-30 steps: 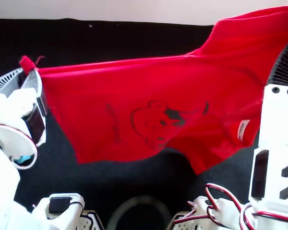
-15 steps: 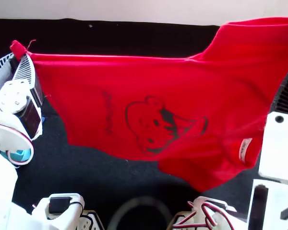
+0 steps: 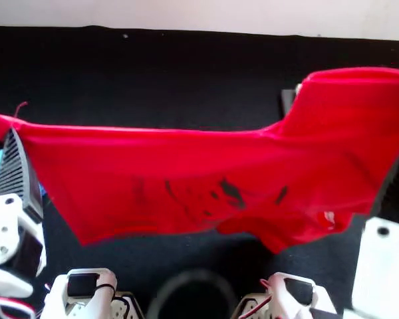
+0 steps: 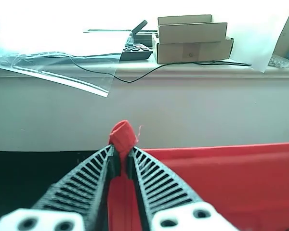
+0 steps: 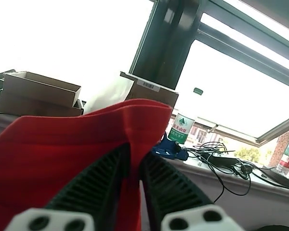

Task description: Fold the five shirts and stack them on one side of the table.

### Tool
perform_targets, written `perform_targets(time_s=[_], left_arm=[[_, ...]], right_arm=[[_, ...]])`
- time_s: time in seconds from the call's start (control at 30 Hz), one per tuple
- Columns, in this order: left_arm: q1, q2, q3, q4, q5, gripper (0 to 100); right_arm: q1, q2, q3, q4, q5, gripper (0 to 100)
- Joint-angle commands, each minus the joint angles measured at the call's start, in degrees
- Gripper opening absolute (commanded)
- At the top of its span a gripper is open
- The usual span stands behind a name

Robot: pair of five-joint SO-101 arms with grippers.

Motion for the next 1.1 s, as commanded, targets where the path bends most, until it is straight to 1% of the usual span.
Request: perform_targets(time_s=[0.0,0.13,0.33,0.5,0.57,0.63,0.83,1.0,1.07], left_arm=[[-0.8,0.0,0.2,0.8,-0.6,1],[-0.8,0.5,0.5,1.1,-0.6,1],[-0.8,4.7,9.5,0.6,-0.6,1],[-0.9,13.0,12.0,-0.6,-0.8,1],[-0.9,16.7,11.9,-2.8,-1.6,1],[-0.9,20.3,11.9,-5.1,-3.9,1],[-0.9,33.8,11.9,-12.5,-6.1,1],[-0.9,45.1,11.8,-21.5,-6.2,1],[-0.9,48.7,11.8,-25.1,-7.9,1]], right_arm=[[-0.1,-0.7,-0.1,0.1,-0.2,0.5],[-0.1,0.1,0.4,-0.3,-0.2,0.5],[-0.2,5.2,11.3,-5.9,-0.6,0.5],[-6.5,11.5,21.9,-10.9,-0.3,0.5],[-8.1,14.0,26.0,-13.2,-0.3,0.5],[-9.4,16.6,29.3,-16.0,-0.4,0.5],[-9.7,25.3,37.8,-23.4,-0.4,0.5],[-9.7,33.7,38.6,-27.2,-0.5,0.5],[-9.8,36.9,37.7,-27.6,-0.6,0.5]])
